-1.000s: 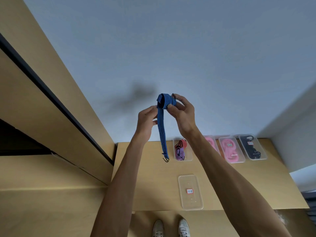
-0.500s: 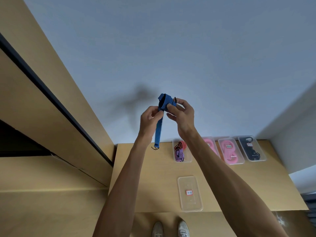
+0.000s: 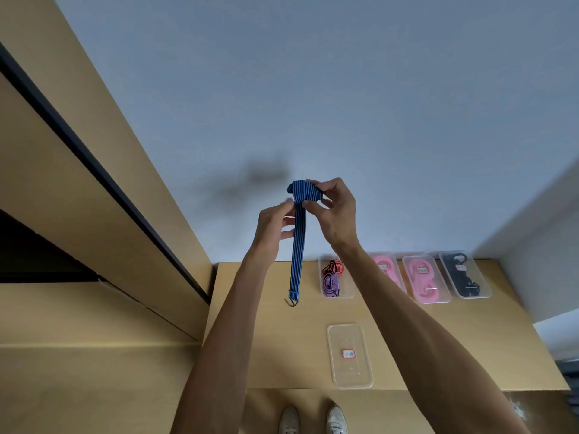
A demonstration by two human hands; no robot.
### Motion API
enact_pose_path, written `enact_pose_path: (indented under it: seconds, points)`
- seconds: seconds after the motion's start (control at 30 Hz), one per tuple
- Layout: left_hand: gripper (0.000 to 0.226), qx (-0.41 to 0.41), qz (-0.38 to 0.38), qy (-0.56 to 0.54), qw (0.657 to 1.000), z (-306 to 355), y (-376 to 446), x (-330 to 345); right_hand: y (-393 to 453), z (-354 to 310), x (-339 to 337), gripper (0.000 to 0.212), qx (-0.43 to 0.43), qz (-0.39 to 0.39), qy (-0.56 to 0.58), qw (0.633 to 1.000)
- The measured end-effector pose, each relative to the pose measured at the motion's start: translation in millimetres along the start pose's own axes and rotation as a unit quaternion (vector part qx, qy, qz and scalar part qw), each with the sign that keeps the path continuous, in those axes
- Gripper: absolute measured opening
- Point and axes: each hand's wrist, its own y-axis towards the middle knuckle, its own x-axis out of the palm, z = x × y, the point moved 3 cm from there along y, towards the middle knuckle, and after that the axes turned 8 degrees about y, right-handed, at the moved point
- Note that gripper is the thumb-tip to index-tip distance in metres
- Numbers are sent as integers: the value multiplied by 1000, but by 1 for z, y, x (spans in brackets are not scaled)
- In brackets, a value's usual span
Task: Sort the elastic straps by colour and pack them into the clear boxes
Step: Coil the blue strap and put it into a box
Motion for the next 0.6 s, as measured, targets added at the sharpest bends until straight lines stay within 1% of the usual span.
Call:
enact_pose_path:
  seconds: [0.07, 0.1, 0.2, 0.3, 0.37, 0.43, 0.53, 0.6]
  points:
    - [58, -25, -4, -30, 999, 0, 2, -3, 0, 1, 2, 28, -9, -37, -40, 998]
    - [60, -29, 3, -28, 999, 0, 4, -5, -1, 1, 2, 27, -7, -51, -50, 997]
    - [41, -23, 18, -27, 999, 4, 6, -7, -3, 3, 3, 22, 2, -70, -38, 997]
    - [27, 15, 14, -59, 998, 8, 5, -9, -3, 3, 6, 30, 32, -70, -19, 997]
    - [27, 62, -30, -69, 995, 9, 5, -6, -2, 4, 5, 37, 64, -65, -29, 995]
    - [32, 93, -53, -69, 992, 10, 4, -5, -1, 6, 3, 34, 79, -64, -38, 994]
    - [41, 80, -13, -66, 994, 7, 3, -6, -1, 5, 3, 20, 53, -71, -15, 996]
    - [39, 65, -11, -17, 998, 4, 1, -3, -1, 4, 1, 19, 57, -61, 19, 996]
